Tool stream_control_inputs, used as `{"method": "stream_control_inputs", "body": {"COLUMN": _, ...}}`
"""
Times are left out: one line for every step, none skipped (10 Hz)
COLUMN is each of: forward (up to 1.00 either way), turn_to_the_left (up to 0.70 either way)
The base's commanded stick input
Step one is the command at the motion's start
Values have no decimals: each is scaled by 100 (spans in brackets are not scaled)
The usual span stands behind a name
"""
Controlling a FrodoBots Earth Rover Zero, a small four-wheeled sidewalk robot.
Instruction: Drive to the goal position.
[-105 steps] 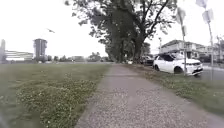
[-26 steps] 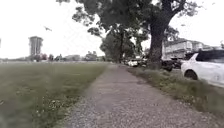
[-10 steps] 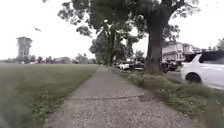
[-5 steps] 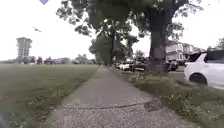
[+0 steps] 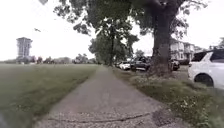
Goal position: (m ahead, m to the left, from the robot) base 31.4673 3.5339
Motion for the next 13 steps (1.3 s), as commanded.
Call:
{"method": "stream_control_inputs", "body": {"forward": 70, "turn_to_the_left": 0}}
{"method": "stream_control_inputs", "body": {"forward": 70, "turn_to_the_left": 0}}
{"method": "stream_control_inputs", "body": {"forward": 70, "turn_to_the_left": 0}}
{"method": "stream_control_inputs", "body": {"forward": 70, "turn_to_the_left": 0}}
{"method": "stream_control_inputs", "body": {"forward": 70, "turn_to_the_left": 0}}
{"method": "stream_control_inputs", "body": {"forward": 70, "turn_to_the_left": 12}}
{"method": "stream_control_inputs", "body": {"forward": 70, "turn_to_the_left": 28}}
{"method": "stream_control_inputs", "body": {"forward": 70, "turn_to_the_left": 21}}
{"method": "stream_control_inputs", "body": {"forward": 70, "turn_to_the_left": 0}}
{"method": "stream_control_inputs", "body": {"forward": 70, "turn_to_the_left": 0}}
{"method": "stream_control_inputs", "body": {"forward": 70, "turn_to_the_left": 0}}
{"method": "stream_control_inputs", "body": {"forward": 70, "turn_to_the_left": 0}}
{"method": "stream_control_inputs", "body": {"forward": 70, "turn_to_the_left": 22}}
